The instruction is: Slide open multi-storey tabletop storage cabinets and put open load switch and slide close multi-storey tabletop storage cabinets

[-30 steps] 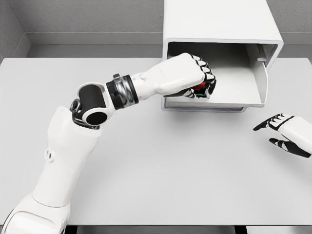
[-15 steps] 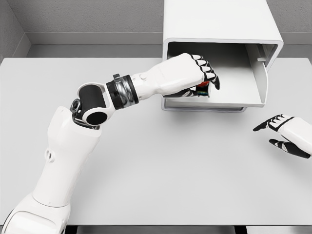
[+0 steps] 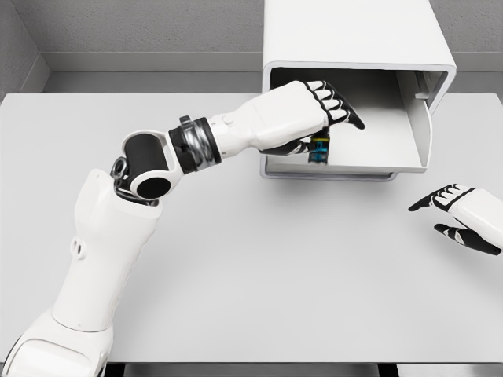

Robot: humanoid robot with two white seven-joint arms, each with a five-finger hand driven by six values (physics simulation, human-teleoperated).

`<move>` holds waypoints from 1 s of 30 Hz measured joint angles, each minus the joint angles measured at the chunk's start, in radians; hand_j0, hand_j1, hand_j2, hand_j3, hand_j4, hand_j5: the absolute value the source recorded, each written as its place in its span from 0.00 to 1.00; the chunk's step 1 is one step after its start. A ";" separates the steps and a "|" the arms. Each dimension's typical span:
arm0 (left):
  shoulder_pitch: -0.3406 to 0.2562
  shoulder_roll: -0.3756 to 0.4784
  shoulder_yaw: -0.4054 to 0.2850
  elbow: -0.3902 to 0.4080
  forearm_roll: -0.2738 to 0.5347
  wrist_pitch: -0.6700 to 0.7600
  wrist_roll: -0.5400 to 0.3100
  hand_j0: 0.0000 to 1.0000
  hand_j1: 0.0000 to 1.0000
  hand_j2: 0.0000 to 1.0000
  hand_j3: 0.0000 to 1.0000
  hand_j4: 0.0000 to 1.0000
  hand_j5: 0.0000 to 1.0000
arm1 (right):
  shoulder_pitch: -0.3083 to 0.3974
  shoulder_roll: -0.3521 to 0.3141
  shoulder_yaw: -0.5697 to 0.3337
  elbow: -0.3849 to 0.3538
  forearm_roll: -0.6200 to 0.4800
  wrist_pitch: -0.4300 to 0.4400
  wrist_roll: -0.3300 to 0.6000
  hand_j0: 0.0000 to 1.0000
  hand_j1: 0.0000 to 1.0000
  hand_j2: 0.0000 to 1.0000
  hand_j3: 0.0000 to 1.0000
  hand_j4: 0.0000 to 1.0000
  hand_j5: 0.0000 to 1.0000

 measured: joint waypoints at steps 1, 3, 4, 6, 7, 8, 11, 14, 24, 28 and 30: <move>0.000 0.000 0.000 0.000 0.000 0.000 0.000 0.81 0.81 0.81 0.81 0.81 0.81 | 0.000 0.000 0.000 0.000 0.000 0.000 0.000 0.67 0.67 0.67 0.67 0.67 0.67; 0.000 0.000 0.001 0.000 0.000 0.000 0.000 0.82 0.82 0.82 0.82 0.82 0.82 | 0.000 0.000 0.000 0.000 0.000 0.000 0.000 0.67 0.67 0.67 0.67 0.67 0.67; 0.000 0.000 0.001 0.000 0.000 0.000 0.000 0.83 0.83 0.83 0.83 0.83 0.83 | 0.000 0.000 0.000 0.000 0.000 0.000 0.000 0.67 0.67 0.67 0.67 0.67 0.67; 0.000 0.000 0.001 -0.003 0.000 0.000 0.000 0.85 0.85 0.85 0.85 0.85 0.85 | 0.000 -0.001 0.000 0.000 0.000 0.000 0.000 0.67 0.67 0.67 0.67 0.67 0.67; 0.000 0.000 0.002 -0.006 0.001 0.000 0.000 0.88 0.88 0.88 0.88 0.88 0.88 | 0.000 -0.001 -0.001 -0.001 -0.001 0.000 0.001 0.67 0.67 0.67 0.67 0.67 0.67; 0.000 0.000 0.005 -0.009 0.002 0.000 0.000 0.94 0.94 0.94 0.94 0.94 0.94 | -0.002 -0.001 -0.001 -0.001 -0.001 0.000 0.001 0.67 0.67 0.67 0.67 0.67 0.67; 0.012 0.000 0.020 -0.034 0.006 -0.001 0.000 1.00 1.00 1.00 1.00 1.00 1.00 | 0.000 -0.001 0.000 -0.011 -0.002 0.000 0.001 0.66 0.66 0.66 0.66 0.66 0.66; 0.035 0.000 0.043 -0.107 0.023 0.000 0.000 1.00 1.00 1.00 1.00 1.00 1.00 | 0.000 -0.002 0.000 -0.027 -0.005 0.000 0.002 0.67 0.67 0.67 0.67 0.67 0.67; 0.239 0.179 0.230 -0.194 0.432 -0.001 0.000 1.00 1.00 1.00 1.00 1.00 1.00 | -0.012 -0.002 0.001 -0.086 -0.017 0.000 0.003 0.67 0.67 0.67 0.67 0.67 0.67; 0.360 0.295 0.373 -0.197 0.544 -0.001 0.000 1.00 1.00 1.00 1.00 1.00 1.00 | -0.014 -0.002 0.001 -0.089 -0.018 0.000 0.003 0.67 0.67 0.67 0.67 0.67 0.67; 0.445 0.322 0.451 -0.187 0.569 -0.001 0.000 1.00 1.00 1.00 1.00 1.00 1.00 | -0.032 -0.002 0.002 -0.089 -0.017 0.000 0.003 0.67 0.67 0.67 0.67 0.67 0.67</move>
